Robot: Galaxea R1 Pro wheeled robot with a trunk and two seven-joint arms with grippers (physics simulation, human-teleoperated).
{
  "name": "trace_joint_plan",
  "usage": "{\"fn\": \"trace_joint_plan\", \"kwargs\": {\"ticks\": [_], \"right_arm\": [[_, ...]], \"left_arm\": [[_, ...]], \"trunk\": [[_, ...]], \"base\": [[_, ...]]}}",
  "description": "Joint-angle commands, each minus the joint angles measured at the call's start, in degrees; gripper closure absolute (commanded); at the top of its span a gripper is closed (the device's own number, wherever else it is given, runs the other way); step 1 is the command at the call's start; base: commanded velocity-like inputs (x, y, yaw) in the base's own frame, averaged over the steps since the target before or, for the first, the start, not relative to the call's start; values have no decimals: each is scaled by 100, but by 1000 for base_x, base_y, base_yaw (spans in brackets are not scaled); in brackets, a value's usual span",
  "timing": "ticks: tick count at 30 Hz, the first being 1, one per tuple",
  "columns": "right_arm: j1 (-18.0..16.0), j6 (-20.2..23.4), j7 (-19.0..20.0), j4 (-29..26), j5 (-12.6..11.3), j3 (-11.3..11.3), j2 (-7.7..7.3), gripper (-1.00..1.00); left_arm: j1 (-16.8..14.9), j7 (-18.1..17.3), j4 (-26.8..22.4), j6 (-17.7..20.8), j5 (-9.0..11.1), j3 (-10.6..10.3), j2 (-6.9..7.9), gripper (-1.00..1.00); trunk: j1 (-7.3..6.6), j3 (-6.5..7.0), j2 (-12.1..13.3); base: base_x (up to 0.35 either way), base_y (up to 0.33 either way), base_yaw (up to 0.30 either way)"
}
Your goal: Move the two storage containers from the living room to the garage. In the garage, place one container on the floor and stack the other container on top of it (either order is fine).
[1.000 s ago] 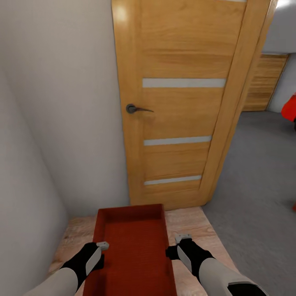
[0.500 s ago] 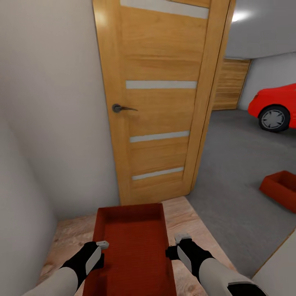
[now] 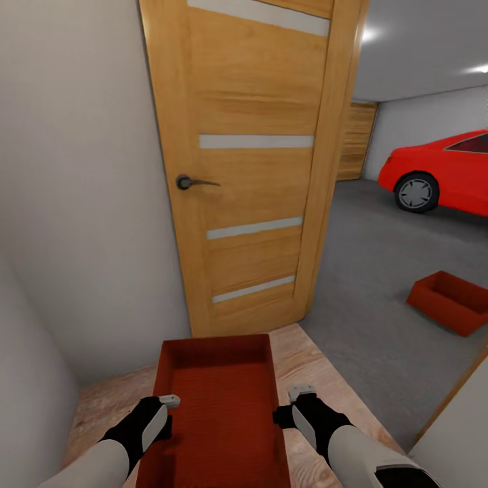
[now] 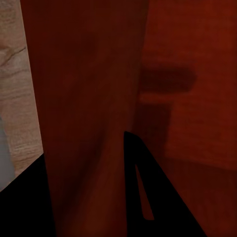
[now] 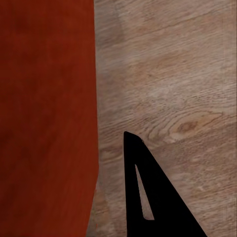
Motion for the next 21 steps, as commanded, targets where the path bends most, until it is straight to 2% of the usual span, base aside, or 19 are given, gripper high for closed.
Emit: {"fn": "trace_joint_plan", "kwargs": {"ticks": [1, 4, 5, 6, 9, 13, 21], "right_arm": [[3, 50, -39, -4, 174, 60, -182, 100], [3, 50, -39, -4, 174, 60, -184, 100], [4, 6, -20, 25, -8, 35, -18, 100], [4, -28, -17, 51, -10, 48, -12, 100], [18, -33, 1, 99, -20, 46, 19, 100], [137, -125, 13, 170, -102, 48, 39, 100], [161, -406, 21, 202, -251, 49, 54, 100]], "left_arm": [[-7, 32, -19, -39, 273, 34, 2, 100], [-7, 32, -15, -39, 269, 34, -8, 100], [32, 23, 15, -11, 60, 16, -41, 100], [65, 23, 16, -19, -19, 16, -39, 100], [169, 23, 12, -8, 125, 16, -25, 100], [269, 23, 10, 5, 105, 16, -24, 100], [287, 23, 64, 5, 107, 15, -28, 100]], "trunk": [[2, -5, -2], [2, -5, -2], [3, -5, -3], [3, -5, -3], [3, -5, -3], [3, -5, -3], [3, -5, -3]], "base": [[321, 130, -18], [333, 66, -7], [0, 0, 0], [0, 0, 0], [0, 0, 0], [0, 0, 0], [0, 0, 0]]}}
